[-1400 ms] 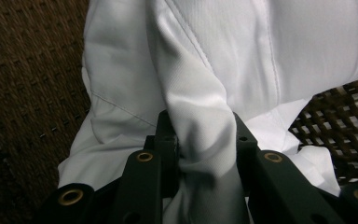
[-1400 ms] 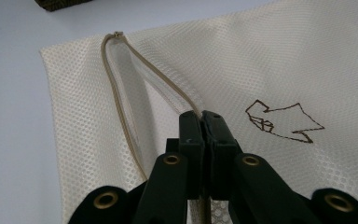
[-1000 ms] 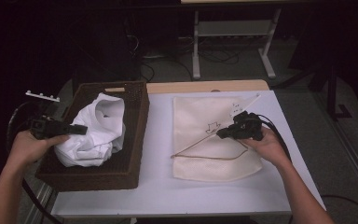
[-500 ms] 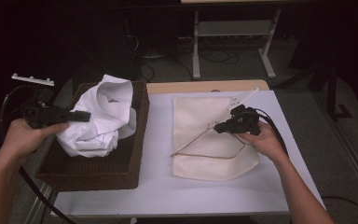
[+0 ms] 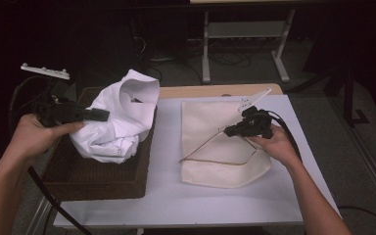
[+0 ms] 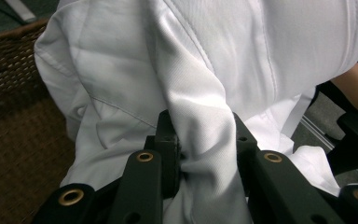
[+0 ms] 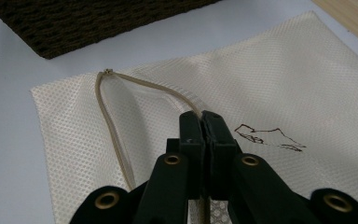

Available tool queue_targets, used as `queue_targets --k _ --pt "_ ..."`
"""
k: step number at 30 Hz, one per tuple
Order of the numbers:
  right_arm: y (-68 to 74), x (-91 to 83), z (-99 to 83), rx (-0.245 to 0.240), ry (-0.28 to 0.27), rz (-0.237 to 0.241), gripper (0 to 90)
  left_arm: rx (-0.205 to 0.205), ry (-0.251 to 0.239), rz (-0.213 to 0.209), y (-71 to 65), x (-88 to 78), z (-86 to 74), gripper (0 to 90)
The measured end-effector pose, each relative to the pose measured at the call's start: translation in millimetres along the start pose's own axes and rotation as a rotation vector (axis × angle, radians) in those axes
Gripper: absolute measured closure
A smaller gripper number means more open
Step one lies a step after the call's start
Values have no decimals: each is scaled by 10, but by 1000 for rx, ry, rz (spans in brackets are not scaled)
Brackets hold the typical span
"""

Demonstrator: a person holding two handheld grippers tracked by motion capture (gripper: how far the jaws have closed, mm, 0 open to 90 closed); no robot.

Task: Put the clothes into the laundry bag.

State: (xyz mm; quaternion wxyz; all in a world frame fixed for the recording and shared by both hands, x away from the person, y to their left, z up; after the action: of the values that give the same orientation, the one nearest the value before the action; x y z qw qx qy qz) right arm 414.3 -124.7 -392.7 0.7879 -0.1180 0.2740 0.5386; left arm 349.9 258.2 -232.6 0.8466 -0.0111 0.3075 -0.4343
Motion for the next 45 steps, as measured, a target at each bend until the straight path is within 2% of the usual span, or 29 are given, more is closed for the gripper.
queue_targets --k 9,19,24,26,30,36,40,45 --pt "-6 -5 34 -4 0 2 870 44 -23 -102 -322 126 137 718" --pt "-17 -13 77 -6 -3 -4 870 98 37 -213 -689 472 124 719" --pt "-21 -12 83 0 -10 1 870 104 63 -278 -823 701 39 718" --pt "-36 -12 62 30 -14 12 870 90 71 -304 -840 777 -24 719" --pt "-40 -14 48 21 -7 10 869 87 97 -317 -864 878 -128 719" --pt "-21 2 77 6 -8 16 869 107 120 -343 -964 944 -155 718" --pt "0 13 96 2 -11 23 869 121 118 -374 -1077 963 -128 718" --pt "12 39 85 -1 1 23 869 149 129 -432 -1274 1022 -94 719"
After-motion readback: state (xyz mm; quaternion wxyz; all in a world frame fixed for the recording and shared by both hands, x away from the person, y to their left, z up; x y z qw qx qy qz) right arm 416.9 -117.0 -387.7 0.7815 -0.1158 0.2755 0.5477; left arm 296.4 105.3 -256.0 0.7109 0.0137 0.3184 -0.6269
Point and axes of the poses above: each handheld gripper's, and its own axes: x roughly forward along the jaws, z roughly out of its top, y roughly to its left, the point moved 7 cm from there along x, roughly forward along the jaws, and after that the axes turned 10 degrees about -y, right-handed, at the moved point
